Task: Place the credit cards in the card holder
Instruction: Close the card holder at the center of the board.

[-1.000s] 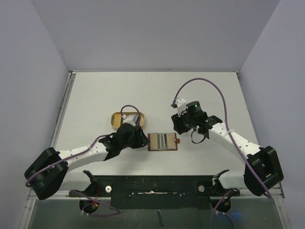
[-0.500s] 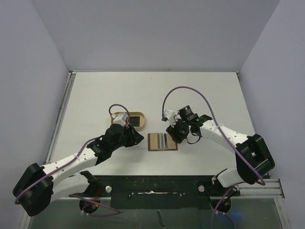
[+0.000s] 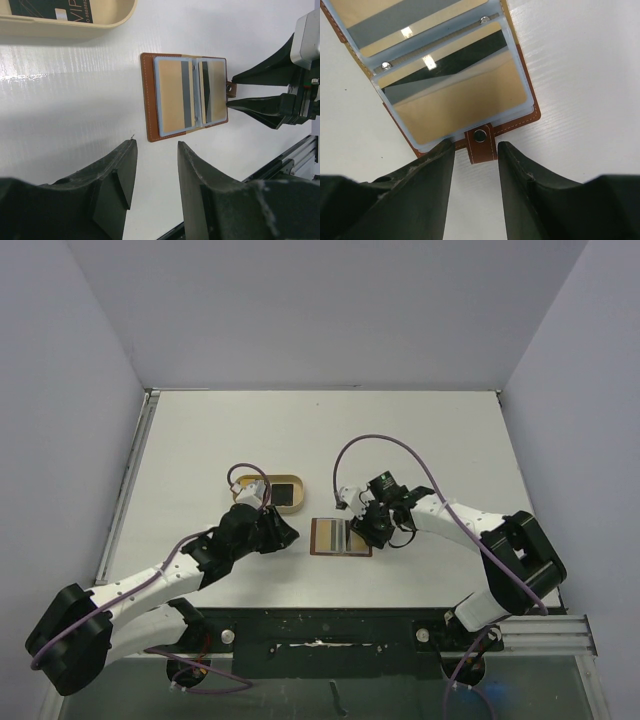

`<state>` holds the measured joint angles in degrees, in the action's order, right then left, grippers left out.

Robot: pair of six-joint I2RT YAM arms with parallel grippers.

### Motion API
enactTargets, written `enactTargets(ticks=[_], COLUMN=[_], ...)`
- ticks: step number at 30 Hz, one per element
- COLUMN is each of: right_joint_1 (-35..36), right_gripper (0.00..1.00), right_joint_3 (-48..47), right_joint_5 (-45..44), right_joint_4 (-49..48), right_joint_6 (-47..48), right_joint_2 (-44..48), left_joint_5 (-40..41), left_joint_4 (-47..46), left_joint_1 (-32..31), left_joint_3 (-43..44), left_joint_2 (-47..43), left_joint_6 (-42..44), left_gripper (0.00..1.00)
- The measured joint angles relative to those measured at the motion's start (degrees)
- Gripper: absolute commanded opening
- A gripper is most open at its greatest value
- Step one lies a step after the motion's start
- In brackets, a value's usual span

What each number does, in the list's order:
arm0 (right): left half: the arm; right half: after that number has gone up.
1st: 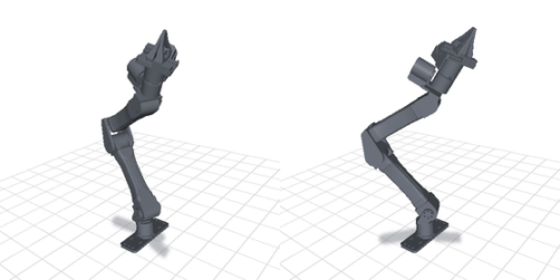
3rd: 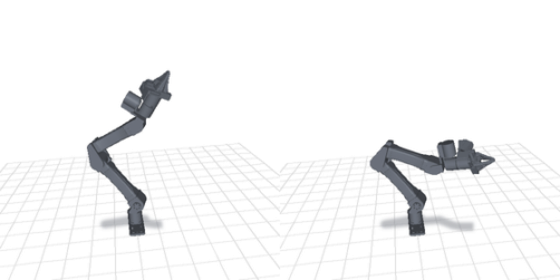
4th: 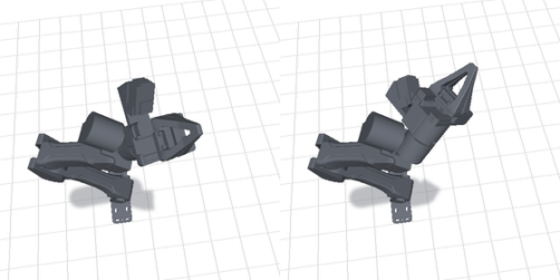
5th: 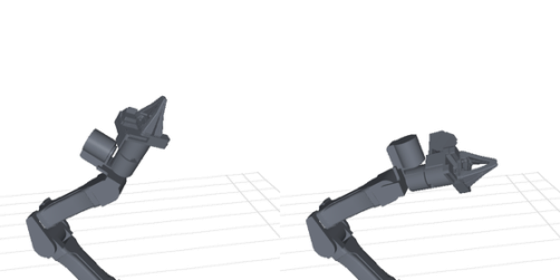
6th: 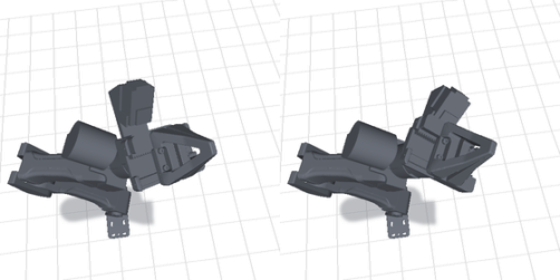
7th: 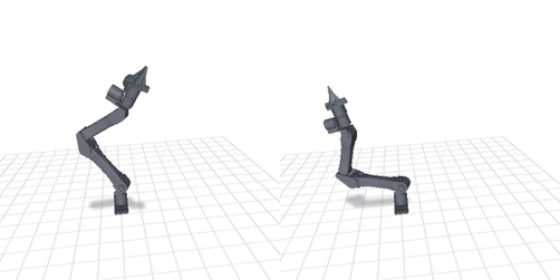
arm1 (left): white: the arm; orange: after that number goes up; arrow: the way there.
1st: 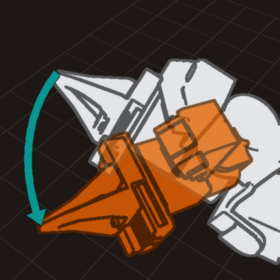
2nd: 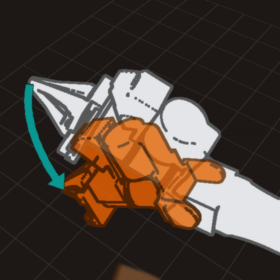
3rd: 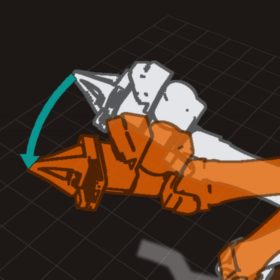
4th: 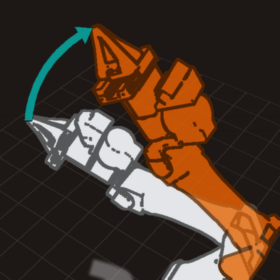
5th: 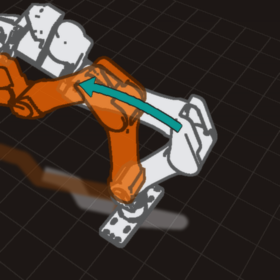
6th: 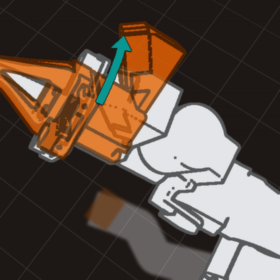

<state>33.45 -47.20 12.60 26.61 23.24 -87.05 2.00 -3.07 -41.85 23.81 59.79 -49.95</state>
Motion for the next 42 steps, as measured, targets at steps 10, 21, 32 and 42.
enactTargets(ticks=[10,21,32,42], right_joint_1=[1.16,5.31,5.31,5.66], right_gripper=[0.17,0.06,0.07,0.07], right_joint_3=[0.24,6.82,11.96,12.52], right_joint_5=[-2.1,-2.75,-5.62,-6.49], right_joint_4=[-0.81,-10.23,-18.97,-24.09], right_joint_6=[1.84,-0.85,-9.31,-13.03], right_joint_2=[-0.66,7.65,9.79,9.77], left_joint_5=[-1.05,-2.99,-6.4,-6.95], left_joint_4=[-0.57,-1.46,-7.63,-15.23], left_joint_1=[0.7,3.93,4.46,3.48], left_joint_3=[-0.79,-3.91,-1.55,2.05], left_joint_2=[0.39,0.92,13.94,22.58], left_joint_6=[-0.33,-0.7,-0.63,-3.32], left_gripper=[0.43,0.5,0.5,0.5])
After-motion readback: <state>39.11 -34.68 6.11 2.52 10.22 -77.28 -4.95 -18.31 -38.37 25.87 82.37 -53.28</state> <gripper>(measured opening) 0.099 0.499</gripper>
